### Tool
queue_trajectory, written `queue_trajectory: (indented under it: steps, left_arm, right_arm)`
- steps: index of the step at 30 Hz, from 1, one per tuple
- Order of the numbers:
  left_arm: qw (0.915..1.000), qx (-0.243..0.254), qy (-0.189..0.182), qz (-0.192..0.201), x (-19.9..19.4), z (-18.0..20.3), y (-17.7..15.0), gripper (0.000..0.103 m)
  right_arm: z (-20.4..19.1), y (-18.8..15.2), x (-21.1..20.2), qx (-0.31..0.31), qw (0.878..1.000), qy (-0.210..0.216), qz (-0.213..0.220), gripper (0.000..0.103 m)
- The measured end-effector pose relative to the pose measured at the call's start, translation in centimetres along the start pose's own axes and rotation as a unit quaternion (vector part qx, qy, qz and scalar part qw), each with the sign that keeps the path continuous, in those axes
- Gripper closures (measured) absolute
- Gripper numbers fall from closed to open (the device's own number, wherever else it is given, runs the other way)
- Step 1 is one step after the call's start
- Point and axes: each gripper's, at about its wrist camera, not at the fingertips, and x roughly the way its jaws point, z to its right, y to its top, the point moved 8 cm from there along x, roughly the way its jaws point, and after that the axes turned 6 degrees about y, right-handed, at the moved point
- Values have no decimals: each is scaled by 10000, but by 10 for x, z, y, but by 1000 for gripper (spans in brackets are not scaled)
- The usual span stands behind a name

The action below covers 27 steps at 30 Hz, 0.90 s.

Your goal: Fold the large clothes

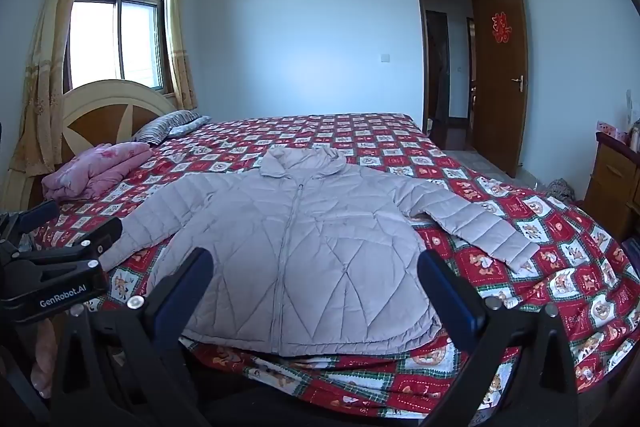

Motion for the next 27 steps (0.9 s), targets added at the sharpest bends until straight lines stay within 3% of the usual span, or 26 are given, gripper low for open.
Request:
queue_trajectory:
  steps: [1, 27]
  left_arm:
    - [9999, 33, 31, 137, -1, 0, 2, 1]
    - [9998, -66, 78, 190, 2, -6, 4, 1]
  right_arm:
    - [0, 0, 0, -6, 10000, -8, -10, 0]
    - [-2, -4, 8, 15, 10000, 19, -74, 0]
